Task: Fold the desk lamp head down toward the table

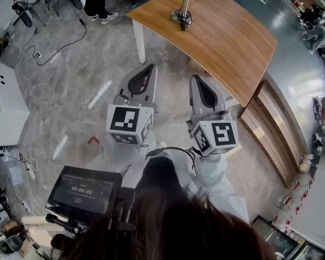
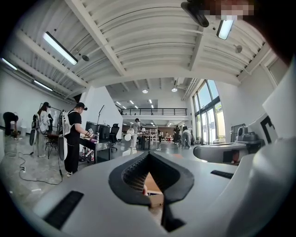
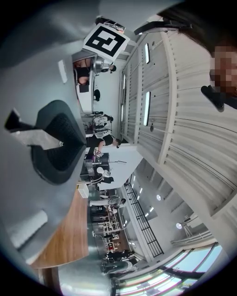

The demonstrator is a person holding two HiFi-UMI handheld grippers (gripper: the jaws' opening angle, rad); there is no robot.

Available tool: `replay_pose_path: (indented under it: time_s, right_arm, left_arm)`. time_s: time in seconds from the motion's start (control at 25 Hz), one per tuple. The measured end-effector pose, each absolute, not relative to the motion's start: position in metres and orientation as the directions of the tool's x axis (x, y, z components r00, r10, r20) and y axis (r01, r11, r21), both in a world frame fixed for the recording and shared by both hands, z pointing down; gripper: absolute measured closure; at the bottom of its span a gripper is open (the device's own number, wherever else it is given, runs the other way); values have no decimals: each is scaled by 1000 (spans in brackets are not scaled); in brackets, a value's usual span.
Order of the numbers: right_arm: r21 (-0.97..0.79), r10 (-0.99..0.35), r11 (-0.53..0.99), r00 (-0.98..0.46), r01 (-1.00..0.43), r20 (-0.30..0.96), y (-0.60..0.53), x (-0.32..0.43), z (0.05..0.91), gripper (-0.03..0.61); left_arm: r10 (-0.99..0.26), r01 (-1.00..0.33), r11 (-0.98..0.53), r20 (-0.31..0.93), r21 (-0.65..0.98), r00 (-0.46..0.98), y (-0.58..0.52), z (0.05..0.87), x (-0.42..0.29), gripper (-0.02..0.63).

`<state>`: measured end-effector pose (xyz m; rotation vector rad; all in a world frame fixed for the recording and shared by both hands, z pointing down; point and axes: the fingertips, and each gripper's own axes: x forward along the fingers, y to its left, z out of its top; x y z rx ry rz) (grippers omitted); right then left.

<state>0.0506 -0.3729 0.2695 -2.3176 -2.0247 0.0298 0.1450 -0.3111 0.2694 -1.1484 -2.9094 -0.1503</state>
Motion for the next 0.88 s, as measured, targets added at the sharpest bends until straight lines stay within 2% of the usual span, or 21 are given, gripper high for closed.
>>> replay_pose_path:
  time_s: [0.24,0.4,0.6,0.88]
  right_arm:
    - [-88,989,-147,149,985,23,-335,48,276,577]
    - [-84,992,-122,125,989,29,-269,48,286,577]
    - [-89,999,-37,39,995,24,-166,43,285,577]
    - [-107,987,163,-161,981,29,-44,0,270,577]
  left_arm:
    - [700,701,708,45,84,-713,-276,277,155,611]
    - [690,692,718,52,76,-722,-210,287,162,611]
    - [641,643,763,56,67,-766,-101,285,164,611]
    - [503,510,859,97,54,-859,41,276,131,611]
